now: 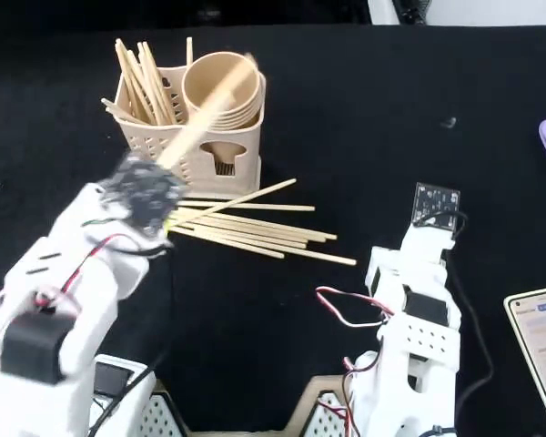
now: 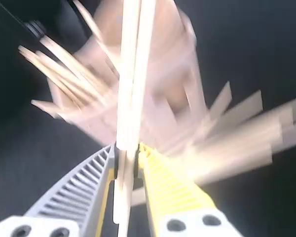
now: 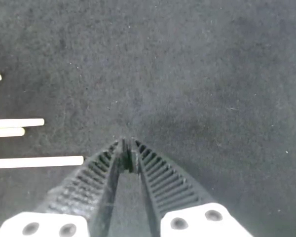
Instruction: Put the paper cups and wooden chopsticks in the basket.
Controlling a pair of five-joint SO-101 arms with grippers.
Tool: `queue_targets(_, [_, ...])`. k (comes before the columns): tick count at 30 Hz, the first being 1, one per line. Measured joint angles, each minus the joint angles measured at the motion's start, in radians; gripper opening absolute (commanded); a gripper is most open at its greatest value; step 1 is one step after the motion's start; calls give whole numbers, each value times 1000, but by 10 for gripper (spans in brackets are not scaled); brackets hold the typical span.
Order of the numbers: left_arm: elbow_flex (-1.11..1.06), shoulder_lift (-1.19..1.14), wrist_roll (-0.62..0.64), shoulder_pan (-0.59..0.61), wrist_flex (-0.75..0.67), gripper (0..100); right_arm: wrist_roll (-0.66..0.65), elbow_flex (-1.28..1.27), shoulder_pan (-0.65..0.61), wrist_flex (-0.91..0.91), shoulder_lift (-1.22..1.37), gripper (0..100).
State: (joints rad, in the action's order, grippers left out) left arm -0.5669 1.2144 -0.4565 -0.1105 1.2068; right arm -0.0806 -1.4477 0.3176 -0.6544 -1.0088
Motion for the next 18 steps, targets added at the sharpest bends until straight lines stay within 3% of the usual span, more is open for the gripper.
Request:
queue_targets(11, [-169, 63, 397, 0, -718, 30, 0, 0, 0, 0, 0, 11])
queue_targets(18, [-325, -32, 629, 123, -1198, 30, 0, 0, 0, 0, 0, 11])
